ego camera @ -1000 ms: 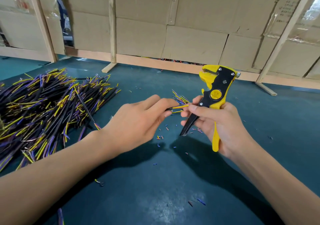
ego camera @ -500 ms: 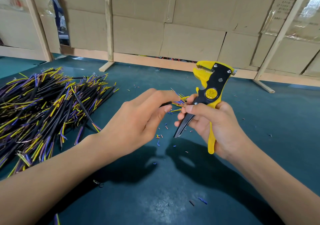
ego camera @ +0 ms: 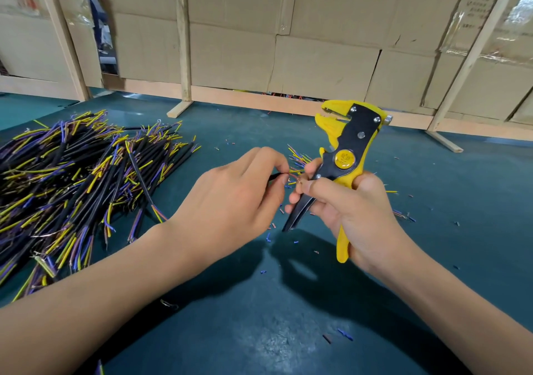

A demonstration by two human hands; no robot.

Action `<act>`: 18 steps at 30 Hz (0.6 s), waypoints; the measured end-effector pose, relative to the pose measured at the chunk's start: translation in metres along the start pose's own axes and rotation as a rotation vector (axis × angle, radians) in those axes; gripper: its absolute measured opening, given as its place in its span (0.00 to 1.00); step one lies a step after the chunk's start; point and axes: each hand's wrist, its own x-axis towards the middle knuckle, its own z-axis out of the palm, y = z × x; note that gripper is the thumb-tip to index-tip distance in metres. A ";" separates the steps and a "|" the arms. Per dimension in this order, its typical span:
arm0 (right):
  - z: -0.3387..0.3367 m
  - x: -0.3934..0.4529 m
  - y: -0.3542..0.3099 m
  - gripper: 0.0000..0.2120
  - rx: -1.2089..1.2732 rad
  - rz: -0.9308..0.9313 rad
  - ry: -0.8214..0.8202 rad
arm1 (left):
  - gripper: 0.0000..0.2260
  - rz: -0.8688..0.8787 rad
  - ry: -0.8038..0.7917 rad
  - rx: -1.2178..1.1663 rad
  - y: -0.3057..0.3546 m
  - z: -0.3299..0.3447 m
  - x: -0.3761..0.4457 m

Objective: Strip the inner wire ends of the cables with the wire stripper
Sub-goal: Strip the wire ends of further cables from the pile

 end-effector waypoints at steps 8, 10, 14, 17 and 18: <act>0.000 -0.005 -0.010 0.07 -0.045 -0.152 0.015 | 0.05 -0.345 -0.027 -0.387 0.003 0.005 0.005; -0.002 -0.005 -0.012 0.08 -0.086 -0.175 0.005 | 0.05 -0.353 -0.049 -0.470 0.005 0.004 0.005; -0.001 -0.006 -0.010 0.10 -0.124 -0.162 0.023 | 0.05 -0.287 -0.121 -0.566 0.009 0.001 0.002; 0.002 -0.007 -0.010 0.10 -0.117 -0.166 0.044 | 0.05 -0.309 -0.111 -0.608 0.009 0.003 0.001; 0.002 -0.007 -0.012 0.10 -0.112 -0.166 0.051 | 0.05 -0.327 -0.110 -0.633 0.009 0.004 0.001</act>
